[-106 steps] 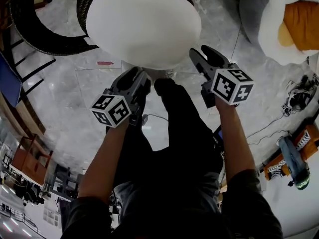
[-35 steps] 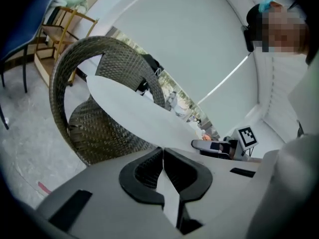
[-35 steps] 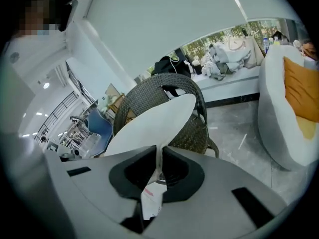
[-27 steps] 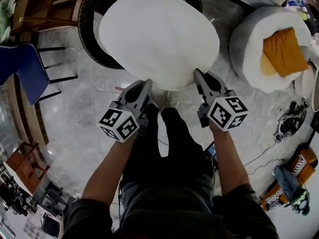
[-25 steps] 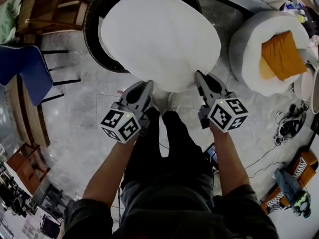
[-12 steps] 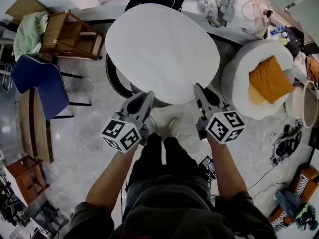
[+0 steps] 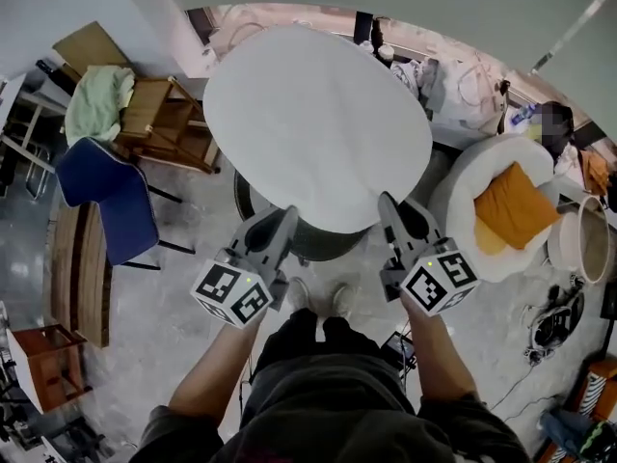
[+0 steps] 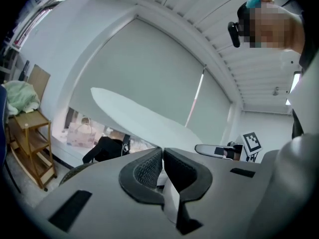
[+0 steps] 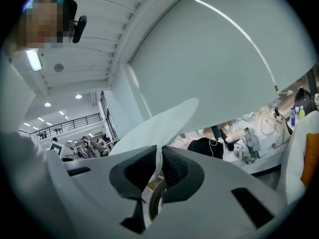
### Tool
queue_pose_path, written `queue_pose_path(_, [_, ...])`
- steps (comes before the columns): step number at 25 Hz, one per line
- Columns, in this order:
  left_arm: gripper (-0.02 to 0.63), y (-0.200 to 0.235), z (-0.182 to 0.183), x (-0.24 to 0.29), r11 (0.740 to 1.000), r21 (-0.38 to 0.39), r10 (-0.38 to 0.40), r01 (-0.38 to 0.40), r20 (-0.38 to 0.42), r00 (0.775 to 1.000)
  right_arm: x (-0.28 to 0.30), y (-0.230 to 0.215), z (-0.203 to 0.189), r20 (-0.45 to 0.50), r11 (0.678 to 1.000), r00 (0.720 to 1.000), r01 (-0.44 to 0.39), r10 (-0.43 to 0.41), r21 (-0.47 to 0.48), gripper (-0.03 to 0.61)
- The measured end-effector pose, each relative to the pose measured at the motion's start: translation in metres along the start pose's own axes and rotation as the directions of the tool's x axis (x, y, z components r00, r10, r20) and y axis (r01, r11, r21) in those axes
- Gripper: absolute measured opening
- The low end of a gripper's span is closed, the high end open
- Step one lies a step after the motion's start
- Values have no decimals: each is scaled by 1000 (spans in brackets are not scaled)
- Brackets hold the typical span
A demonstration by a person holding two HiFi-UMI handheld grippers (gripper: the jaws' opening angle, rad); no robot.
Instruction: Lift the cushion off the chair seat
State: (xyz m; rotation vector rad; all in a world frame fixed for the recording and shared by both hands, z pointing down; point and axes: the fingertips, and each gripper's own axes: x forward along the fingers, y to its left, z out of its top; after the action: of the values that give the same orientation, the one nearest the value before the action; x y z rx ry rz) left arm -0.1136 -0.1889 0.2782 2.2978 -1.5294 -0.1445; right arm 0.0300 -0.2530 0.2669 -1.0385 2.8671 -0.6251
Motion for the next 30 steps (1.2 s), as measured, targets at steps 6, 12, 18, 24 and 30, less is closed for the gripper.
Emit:
queue_pose_path(6, [17,-18,76,-12,996,84,-37,30,90,995,-3,38,70,102,998,994,-21,27,-60,31])
queue_pose_path(12, [18,-23,142,-22,984,162,-95,69,158,983,1,73,129,203,993,979,-10,34,-121,31])
queue_pose_path(18, [17,-29,203,-35,968,232,-147,92,235,961,2,111,183,300,982,952,2,55,-187,31])
queue_pose_path(24, [17,-39,250,-47,951,290,-193,105,294,936,-1,140,225,379,972,922,13,79,-235,30])
queue_pose_path(30, [17,-50,288,-55,936,334,-232,113,341,911,-7,163,260,428,958,897,21,108,-285,31])
